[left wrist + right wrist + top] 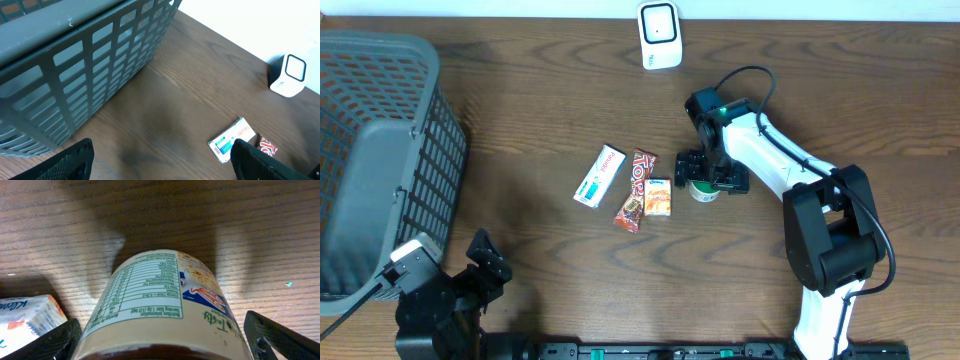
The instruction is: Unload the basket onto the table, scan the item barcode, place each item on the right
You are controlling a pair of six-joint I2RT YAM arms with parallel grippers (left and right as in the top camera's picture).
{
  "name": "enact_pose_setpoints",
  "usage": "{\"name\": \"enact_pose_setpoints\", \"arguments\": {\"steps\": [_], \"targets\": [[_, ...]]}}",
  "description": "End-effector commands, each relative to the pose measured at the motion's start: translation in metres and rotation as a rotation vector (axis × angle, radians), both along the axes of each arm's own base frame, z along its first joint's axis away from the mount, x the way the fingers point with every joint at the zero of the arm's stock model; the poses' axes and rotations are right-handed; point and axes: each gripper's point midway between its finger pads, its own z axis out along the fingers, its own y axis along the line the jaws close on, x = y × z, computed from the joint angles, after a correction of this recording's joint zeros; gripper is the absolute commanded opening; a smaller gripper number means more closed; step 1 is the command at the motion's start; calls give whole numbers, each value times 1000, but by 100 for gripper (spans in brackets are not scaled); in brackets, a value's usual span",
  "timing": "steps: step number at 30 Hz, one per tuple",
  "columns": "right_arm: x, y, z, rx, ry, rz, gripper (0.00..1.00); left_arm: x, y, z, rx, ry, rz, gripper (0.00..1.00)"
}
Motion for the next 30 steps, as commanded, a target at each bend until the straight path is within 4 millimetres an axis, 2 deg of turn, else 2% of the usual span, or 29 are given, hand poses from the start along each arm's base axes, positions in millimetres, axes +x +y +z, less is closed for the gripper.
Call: {"name": "enact_pose_setpoints", "arguments": {"steps": [1, 7, 20, 25, 30], "targets": [[6, -1, 3, -8, -20, 35, 98, -1, 2, 3, -6, -12, 19, 88], [9, -3, 1, -37, -37, 44, 93, -1, 2, 3, -6, -12, 18, 88], [4, 0, -6, -43, -13, 54, 91, -1, 2, 3, -6, -12, 18, 88], [-1, -1, -18, -49, 26, 51, 85, -1, 2, 3, -6, -12, 19, 88], [-3, -1, -22, -55, 39, 51, 73, -1, 2, 3, -6, -12, 18, 88]]}}
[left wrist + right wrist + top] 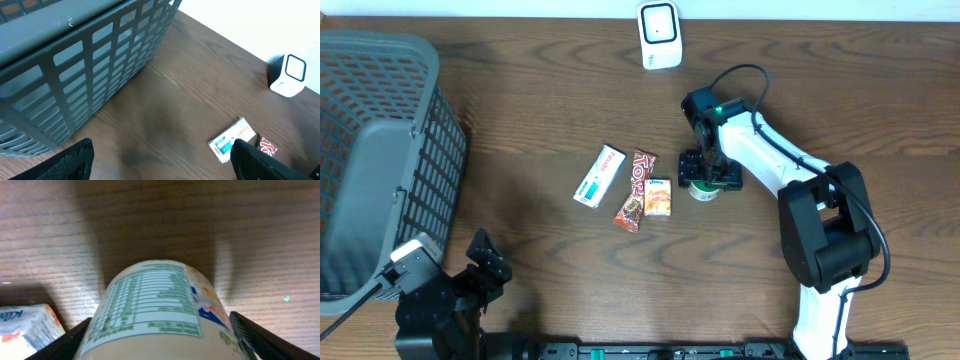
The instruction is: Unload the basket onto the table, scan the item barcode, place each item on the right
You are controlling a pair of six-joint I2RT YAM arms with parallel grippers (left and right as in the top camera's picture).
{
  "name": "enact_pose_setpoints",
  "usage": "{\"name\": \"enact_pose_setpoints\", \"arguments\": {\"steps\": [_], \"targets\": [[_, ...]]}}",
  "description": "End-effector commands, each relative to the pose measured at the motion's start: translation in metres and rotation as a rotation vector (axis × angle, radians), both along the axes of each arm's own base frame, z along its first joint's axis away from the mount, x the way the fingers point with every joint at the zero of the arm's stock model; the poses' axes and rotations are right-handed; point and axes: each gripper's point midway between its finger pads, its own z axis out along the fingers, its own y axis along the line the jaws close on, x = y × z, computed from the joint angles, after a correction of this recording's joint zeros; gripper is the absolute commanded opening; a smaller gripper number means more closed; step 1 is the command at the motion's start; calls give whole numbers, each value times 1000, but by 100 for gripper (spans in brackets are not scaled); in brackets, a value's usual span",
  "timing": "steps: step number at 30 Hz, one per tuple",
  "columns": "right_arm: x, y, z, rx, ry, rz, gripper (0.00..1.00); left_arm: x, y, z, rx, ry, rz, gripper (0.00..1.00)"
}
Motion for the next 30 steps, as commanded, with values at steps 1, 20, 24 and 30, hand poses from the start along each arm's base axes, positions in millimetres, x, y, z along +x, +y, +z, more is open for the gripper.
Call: {"name": "enact_pose_setpoints", "arguments": {"steps": [1, 20, 24, 30], "targets": [[-8, -2, -16, -28, 48, 9, 70, -1, 2, 3, -6, -12, 18, 88], [-27, 14, 5, 69, 163, -5, 59, -1, 2, 3, -6, -12, 18, 88], [-29, 12, 32, 56, 204, -13, 58, -1, 2, 3, -6, -12, 19, 88], [-37, 21, 74, 107, 266, 11, 59, -1, 2, 3, -6, -12, 19, 88]]}}
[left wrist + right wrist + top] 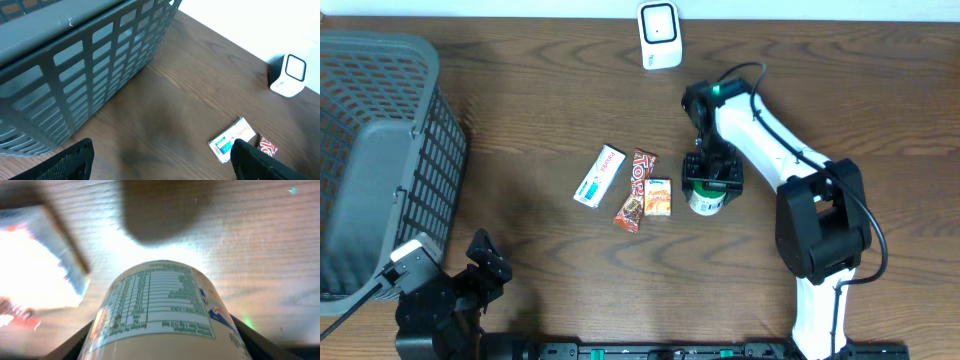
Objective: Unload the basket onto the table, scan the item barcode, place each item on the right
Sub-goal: 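Lift the jar and carry it toward the white scanner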
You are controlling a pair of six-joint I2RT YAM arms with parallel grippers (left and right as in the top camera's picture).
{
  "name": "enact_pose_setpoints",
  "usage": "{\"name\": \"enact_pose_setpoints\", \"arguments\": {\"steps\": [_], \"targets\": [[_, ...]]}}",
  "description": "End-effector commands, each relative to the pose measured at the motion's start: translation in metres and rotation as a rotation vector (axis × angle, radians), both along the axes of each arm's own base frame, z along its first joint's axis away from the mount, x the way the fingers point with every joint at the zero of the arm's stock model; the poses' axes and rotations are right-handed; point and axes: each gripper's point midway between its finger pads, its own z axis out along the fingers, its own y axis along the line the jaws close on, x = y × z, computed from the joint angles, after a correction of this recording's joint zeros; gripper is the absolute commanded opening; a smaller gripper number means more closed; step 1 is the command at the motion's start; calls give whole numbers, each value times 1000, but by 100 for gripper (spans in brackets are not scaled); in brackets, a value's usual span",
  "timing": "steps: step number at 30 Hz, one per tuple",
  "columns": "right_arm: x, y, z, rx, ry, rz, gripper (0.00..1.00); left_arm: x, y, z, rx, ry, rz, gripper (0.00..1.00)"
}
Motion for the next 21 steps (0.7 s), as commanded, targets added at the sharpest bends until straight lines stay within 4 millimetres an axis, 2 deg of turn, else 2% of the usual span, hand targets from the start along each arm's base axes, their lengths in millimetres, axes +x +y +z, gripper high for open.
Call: {"name": "enact_pose_setpoints", "arguments": {"steps": [1, 4, 7, 11, 15, 18, 21], "targets": [[6, 21, 31, 125, -12, 32, 59, -1, 2, 3, -6, -12, 18, 88], [-1, 40, 51, 251, 28, 39, 60, -1, 2, 3, -6, -12, 18, 88], [-8, 52, 62, 334, 69, 24, 62, -1, 2, 3, -6, -12, 18, 88], [-14, 61, 70, 409, 102, 27, 63, -1, 2, 3, -6, -12, 18, 88], [-14, 61, 71, 417, 103, 35, 62, -1, 2, 3, -6, -12, 18, 88], [-7, 62, 67, 423, 65, 63, 62, -1, 2, 3, -6, -12, 18, 88], [16, 63, 58, 407, -50, 104, 62, -1, 2, 3, -6, -12, 18, 88]]}}
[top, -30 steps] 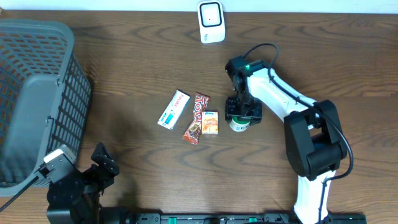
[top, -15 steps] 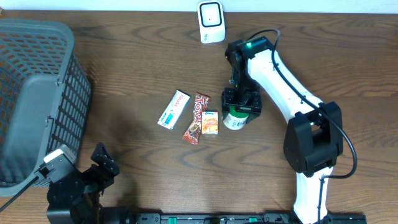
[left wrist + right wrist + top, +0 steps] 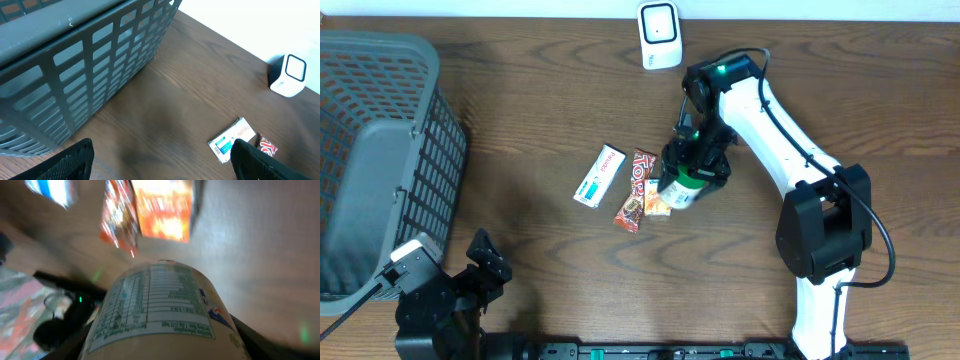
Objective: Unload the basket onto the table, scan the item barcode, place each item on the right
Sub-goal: 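Lift the jar and carry it toward the white scanner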
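Observation:
A cream cup with a green nutrition label (image 3: 681, 187) hangs tilted above the table, and my right gripper (image 3: 694, 170) is shut on it. The cup (image 3: 161, 309) fills the right wrist view, a dark finger showing at each side. The white barcode scanner (image 3: 659, 36) stands at the table's far edge, up and left of the cup; it also shows as the scanner (image 3: 288, 75) in the left wrist view. My left gripper (image 3: 485, 262) rests open at the front left, its fingers (image 3: 67, 161) holding nothing.
A grey mesh basket (image 3: 375, 150) fills the left side. A white box (image 3: 599, 175), a red candy bar (image 3: 635, 190) and an orange packet (image 3: 656, 204) lie in a row just left of and under the lifted cup.
My right gripper has carried the cup up and to the left; it now hangs tilted over the orange packet. The left arm has not moved.
The cup stood on the table right of the packets with my right gripper open around it. The fingers then closed in on it. Then the cup was raised off the table, and now it hangs tilted over the packets.

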You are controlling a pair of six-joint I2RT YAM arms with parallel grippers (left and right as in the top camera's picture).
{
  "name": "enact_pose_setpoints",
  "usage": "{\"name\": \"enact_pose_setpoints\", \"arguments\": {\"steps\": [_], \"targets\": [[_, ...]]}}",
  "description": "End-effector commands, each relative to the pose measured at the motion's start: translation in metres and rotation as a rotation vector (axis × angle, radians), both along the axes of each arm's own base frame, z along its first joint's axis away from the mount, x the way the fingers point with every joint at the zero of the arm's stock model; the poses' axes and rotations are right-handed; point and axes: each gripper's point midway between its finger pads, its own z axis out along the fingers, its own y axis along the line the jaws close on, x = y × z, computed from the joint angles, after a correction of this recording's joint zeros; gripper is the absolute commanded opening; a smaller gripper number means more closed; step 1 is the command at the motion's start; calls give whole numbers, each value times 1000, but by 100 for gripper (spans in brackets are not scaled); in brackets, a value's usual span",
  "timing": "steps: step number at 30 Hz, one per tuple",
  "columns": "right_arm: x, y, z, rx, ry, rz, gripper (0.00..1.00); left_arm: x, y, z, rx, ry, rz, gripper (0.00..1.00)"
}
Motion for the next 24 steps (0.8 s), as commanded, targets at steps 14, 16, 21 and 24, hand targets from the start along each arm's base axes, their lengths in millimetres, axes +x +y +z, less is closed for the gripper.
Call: {"name": "enact_pose_setpoints", "arguments": {"steps": [14, 16, 21, 24], "targets": [[193, 27, 30, 41, -903, -43, 69, -1, 2, 3, -6, -12, 18, 88], [212, 24, 39, 11, -1001, -52, 70, -1, 2, 3, -6, -12, 18, 88], [237, 24, 58, 1, -1134, -79, 72, -1, 2, 3, -6, -12, 18, 88], [233, 23, 53, -5, -1112, -69, 88, -1, 2, 3, -6, -12, 18, 88]]}}
